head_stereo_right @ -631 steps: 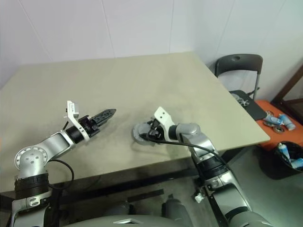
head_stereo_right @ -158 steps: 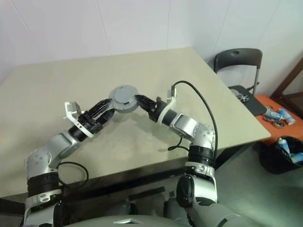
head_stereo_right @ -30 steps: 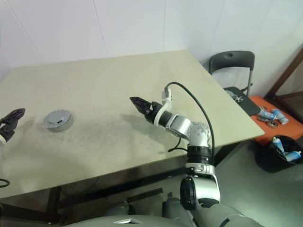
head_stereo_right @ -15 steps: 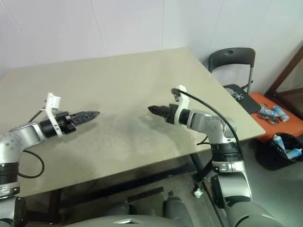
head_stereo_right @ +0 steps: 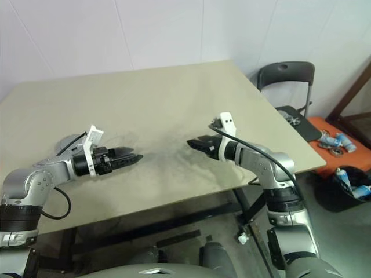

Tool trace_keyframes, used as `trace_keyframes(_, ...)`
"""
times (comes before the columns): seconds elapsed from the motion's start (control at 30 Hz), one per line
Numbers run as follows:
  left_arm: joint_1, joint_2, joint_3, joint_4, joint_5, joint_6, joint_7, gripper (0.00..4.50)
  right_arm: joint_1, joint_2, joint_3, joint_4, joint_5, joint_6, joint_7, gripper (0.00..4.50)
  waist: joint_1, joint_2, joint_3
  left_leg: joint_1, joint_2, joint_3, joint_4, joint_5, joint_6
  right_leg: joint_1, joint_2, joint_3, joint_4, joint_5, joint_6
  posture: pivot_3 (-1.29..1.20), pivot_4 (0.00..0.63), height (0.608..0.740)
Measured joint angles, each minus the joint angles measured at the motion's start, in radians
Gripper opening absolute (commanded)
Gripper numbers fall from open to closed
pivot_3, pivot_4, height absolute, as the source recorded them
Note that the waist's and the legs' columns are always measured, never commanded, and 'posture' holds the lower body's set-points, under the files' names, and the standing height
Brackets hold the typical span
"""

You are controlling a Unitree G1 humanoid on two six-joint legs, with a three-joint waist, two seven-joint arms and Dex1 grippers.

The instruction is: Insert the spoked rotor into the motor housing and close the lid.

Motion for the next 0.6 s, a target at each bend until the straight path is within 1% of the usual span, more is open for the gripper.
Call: trace_keyframes(0.6,0.032,0.001,0.053,-0.007,-0.003,0.019,0.024,4.49,-0.041,0.046,-0.001,0.038,-0.027,0.023,0.023,2.95,0.001,0.000,0.000,0.000,0.001,0.000,0.002,0.000,0.000,0.001,-0.001,0.000,0.000,0.000,0.000,0.00,0.000,0.740)
